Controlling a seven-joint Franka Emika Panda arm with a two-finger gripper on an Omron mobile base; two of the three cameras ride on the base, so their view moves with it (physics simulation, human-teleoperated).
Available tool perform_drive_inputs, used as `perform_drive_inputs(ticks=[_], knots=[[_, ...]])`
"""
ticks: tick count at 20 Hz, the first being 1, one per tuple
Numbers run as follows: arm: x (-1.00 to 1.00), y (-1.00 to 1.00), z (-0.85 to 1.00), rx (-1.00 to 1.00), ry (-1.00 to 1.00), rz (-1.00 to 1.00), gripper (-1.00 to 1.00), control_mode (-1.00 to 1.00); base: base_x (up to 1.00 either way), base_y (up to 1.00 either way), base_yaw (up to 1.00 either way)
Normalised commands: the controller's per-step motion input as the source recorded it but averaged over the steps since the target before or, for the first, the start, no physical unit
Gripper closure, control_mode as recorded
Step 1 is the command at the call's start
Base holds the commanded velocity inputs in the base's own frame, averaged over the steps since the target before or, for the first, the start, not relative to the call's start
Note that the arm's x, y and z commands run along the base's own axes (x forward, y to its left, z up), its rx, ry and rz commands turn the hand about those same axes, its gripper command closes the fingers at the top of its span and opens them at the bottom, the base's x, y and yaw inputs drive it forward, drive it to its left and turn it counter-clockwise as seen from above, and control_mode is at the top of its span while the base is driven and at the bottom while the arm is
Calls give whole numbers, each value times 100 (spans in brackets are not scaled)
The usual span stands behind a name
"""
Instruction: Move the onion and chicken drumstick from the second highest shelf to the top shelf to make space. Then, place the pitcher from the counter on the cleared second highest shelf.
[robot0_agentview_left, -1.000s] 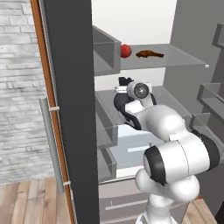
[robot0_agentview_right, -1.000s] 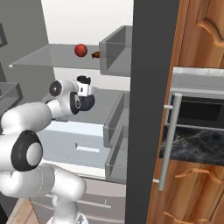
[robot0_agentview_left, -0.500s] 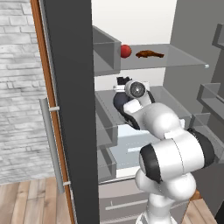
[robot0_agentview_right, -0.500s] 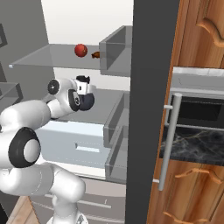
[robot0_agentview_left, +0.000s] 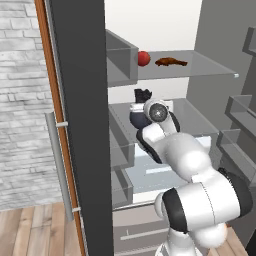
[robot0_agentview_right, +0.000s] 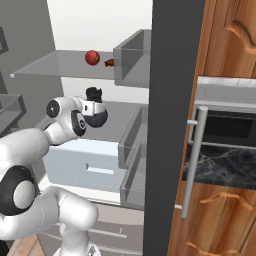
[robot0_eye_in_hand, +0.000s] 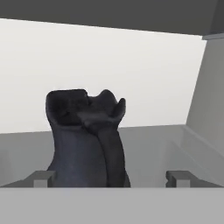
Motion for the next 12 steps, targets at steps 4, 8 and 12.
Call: perform_drive_inputs(ticks=[4, 8, 12], knots=[[-42, 0, 33, 0, 0, 1, -100, -100, 0, 0, 0], [-52, 0, 44, 0, 0, 10, -100, -100, 0, 0, 0], [-81, 0, 29, 0, 4, 19, -100, -100, 0, 0, 0]])
